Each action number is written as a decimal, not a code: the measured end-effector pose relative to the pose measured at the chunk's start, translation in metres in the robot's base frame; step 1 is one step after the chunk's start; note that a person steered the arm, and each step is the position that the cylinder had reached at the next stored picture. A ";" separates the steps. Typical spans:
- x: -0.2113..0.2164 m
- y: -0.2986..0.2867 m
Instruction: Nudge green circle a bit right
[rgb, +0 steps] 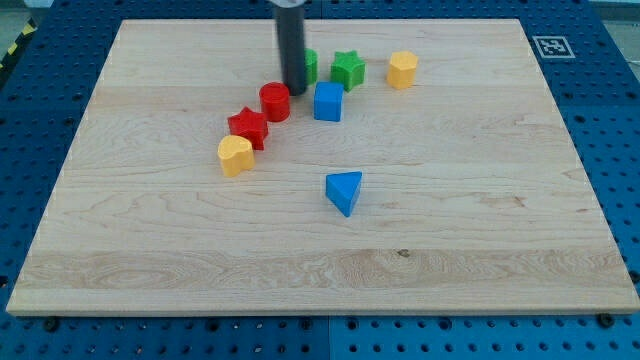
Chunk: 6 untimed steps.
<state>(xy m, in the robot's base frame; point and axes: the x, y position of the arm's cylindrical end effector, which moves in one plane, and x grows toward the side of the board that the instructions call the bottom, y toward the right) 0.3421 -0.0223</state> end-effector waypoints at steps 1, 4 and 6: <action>0.012 -0.002; -0.009 -0.037; -0.096 0.018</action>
